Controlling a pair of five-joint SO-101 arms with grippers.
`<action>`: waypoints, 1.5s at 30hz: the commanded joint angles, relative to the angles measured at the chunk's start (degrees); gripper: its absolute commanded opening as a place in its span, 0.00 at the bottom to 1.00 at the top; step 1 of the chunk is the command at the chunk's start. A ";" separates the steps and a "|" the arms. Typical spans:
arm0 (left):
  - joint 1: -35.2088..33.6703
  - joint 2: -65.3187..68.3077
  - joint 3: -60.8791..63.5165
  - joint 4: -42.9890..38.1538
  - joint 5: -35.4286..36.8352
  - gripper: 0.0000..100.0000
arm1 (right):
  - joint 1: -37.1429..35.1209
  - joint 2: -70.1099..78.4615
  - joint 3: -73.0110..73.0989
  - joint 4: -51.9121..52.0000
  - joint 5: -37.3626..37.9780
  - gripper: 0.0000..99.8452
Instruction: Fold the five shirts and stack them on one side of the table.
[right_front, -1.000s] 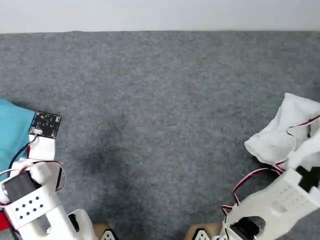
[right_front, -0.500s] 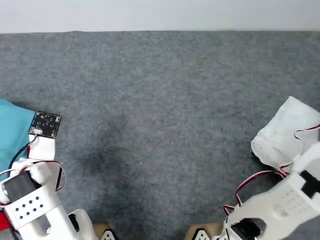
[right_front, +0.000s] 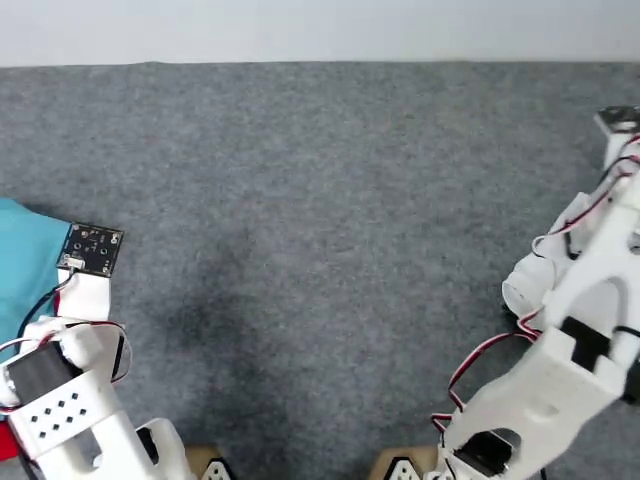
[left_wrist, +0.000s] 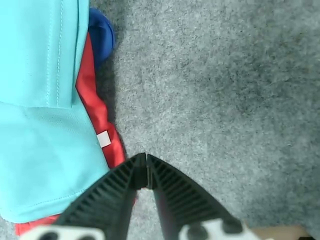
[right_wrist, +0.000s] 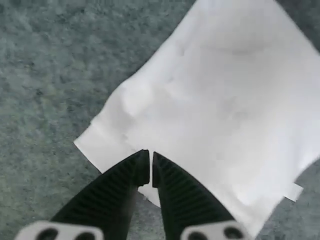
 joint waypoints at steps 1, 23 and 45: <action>0.26 -0.26 -0.13 -1.14 -0.35 0.01 | -2.59 -0.48 1.41 2.51 -1.58 0.14; 0.35 -0.18 -0.13 -0.88 -0.35 0.01 | -4.26 9.10 4.57 -0.13 -3.08 0.04; 0.35 -0.18 -0.13 -0.88 -0.35 0.01 | -4.44 4.44 4.66 1.80 -1.67 0.19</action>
